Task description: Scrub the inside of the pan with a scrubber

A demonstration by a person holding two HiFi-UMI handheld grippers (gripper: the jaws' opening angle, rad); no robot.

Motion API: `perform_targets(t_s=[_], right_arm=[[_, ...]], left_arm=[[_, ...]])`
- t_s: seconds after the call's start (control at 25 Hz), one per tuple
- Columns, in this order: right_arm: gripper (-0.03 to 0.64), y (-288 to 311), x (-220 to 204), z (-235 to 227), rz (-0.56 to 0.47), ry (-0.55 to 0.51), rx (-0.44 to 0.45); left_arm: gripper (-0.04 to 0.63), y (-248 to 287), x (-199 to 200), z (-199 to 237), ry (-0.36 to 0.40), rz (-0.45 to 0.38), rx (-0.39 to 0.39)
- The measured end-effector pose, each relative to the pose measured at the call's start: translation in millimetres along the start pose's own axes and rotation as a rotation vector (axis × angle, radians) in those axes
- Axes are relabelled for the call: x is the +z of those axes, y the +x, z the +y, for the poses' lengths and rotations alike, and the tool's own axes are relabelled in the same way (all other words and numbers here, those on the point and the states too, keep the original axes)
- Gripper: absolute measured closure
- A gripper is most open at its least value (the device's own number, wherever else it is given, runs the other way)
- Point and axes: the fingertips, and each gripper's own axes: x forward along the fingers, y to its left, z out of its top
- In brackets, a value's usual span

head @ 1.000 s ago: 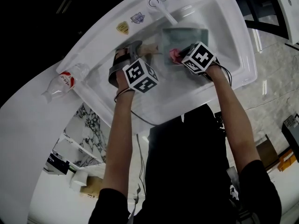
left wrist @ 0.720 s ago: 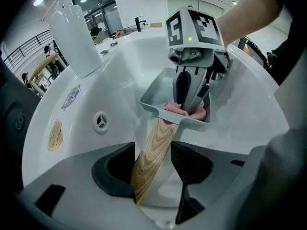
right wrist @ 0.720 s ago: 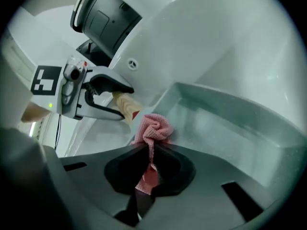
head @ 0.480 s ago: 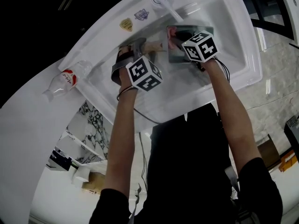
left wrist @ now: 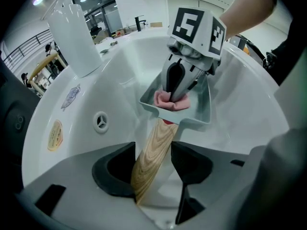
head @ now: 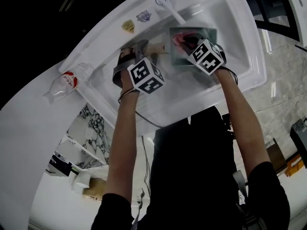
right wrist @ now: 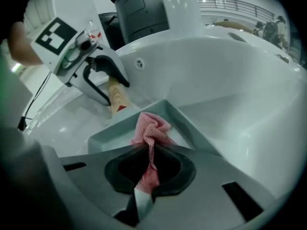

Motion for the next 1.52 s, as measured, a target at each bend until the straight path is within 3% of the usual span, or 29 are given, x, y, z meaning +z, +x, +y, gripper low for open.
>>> perform_targets(t_s=[0.28, 0.4, 0.52, 0.8, 0.96, 1.08, 1.2, 1.32, 1.52], right_arm=[[0.572, -4.3, -29.3, 61.1, 0.127, -0.198, 0.268], [0.572, -7.1, -37.4, 64.2, 0.154, -0.245, 0.298], [0.572, -9.1, -37.4, 47.8, 0.146, -0.258, 0.225], [0.572, -8.2, -19.2, -8.7, 0.068, -0.186, -0.047], [0.572, -13.6, -20.4, -41.4, 0.090, -0.166, -0.209], [0.572, -19.9, -31.0, -51.0, 0.129, -0.141, -0.243], [0.572, -22.0, -39.9, -36.3, 0.156, -0.148, -0.150], [0.572, -18.3, -44.5, -3.1, 0.181, -0.227, 0.007], [0.572, -16.9, -55.3, 41.1, 0.243, -0.345, 0.196]], left_arm=[[0.362, 0.0, -0.6, -0.3, -0.002, 0.004, -0.001], [0.362, 0.1, -1.0, 0.0, -0.005, 0.006, -0.001], [0.362, 0.8, -0.8, 0.3, 0.000, 0.009, -0.001], [0.362, 0.8, -0.4, 0.0, 0.002, 0.004, 0.009], [0.362, 1.6, -0.5, -0.3, 0.003, 0.004, 0.008], [0.362, 1.7, -0.8, -0.4, -0.001, 0.009, 0.003], [0.362, 1.9, -1.1, 0.0, -0.004, 0.015, -0.002], [0.362, 2.5, -2.0, -0.1, -0.004, 0.021, 0.001], [0.362, 3.2, -2.8, -0.9, -0.006, 0.026, -0.004]])
